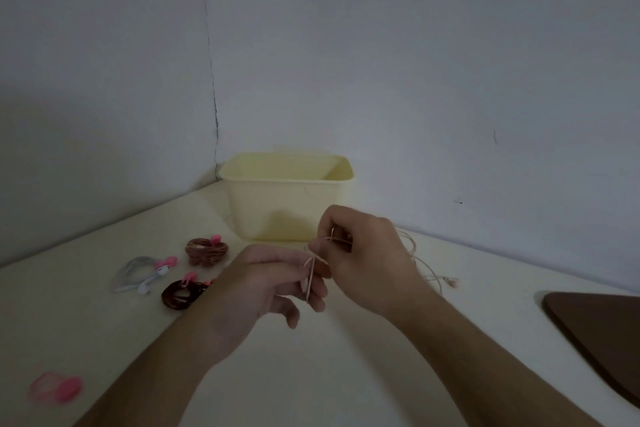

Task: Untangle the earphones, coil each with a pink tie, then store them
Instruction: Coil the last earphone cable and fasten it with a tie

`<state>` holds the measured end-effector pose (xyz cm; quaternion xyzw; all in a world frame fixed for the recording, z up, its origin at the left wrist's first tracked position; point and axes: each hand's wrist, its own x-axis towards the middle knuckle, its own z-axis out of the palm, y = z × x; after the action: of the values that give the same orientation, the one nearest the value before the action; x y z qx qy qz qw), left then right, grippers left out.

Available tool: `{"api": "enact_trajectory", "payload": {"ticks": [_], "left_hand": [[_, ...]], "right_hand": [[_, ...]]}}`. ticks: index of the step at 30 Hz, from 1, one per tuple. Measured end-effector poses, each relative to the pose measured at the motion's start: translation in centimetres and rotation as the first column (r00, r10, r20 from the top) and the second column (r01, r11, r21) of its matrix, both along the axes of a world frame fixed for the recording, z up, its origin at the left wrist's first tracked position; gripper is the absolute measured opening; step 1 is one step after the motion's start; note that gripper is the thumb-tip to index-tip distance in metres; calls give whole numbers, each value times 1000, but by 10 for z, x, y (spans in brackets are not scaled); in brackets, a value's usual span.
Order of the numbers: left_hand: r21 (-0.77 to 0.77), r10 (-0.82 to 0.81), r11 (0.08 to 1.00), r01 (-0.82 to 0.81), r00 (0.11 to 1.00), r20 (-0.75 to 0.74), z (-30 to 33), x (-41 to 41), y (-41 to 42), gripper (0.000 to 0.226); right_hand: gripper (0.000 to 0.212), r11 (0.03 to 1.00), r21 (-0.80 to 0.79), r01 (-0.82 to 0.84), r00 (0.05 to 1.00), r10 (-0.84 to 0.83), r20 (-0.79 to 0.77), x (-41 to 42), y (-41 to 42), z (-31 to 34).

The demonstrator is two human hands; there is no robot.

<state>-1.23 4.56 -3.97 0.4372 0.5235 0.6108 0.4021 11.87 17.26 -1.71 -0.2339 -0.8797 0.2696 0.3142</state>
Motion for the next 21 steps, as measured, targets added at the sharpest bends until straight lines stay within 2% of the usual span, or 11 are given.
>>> {"api": "enact_trajectory", "payload": {"ticks": [4,9,11,14,15,18,20,21], "left_hand": [[111,60,990,-87,972,228,3,3,-3,32],[176,186,946,-272,901,391,5,-2,-2,26],[173,287,920,-351,905,313,4,-4,-2,26],[157,464,875,-458,886,1,0,0,1,18],[168,485,866,-470,872,-61,-2,1,2,16],[180,479,877,-445,840,-255,-9,0,6,27],[115,389,920,-374,844,-370,-13,0,7,34],[74,336,940,-333,866,-370,-13,2,7,34]], "right_hand": [[24,998,-70,-2,999,-1,-38,-3,4,-6],[30,994,-59,-95,990,101,100,-7,-3,-14],[28,990,-36,-133,977,138,166,-9,-7,-14],[22,986,-8,-164,967,163,194,-10,-12,-12],[22,985,-5,-171,965,169,198,-9,-13,-10],[21,989,20,-143,972,137,189,-6,-10,-4],[14,996,16,-90,988,87,131,-3,-7,1],[13,998,-7,-67,993,67,93,-2,-4,4]]}}
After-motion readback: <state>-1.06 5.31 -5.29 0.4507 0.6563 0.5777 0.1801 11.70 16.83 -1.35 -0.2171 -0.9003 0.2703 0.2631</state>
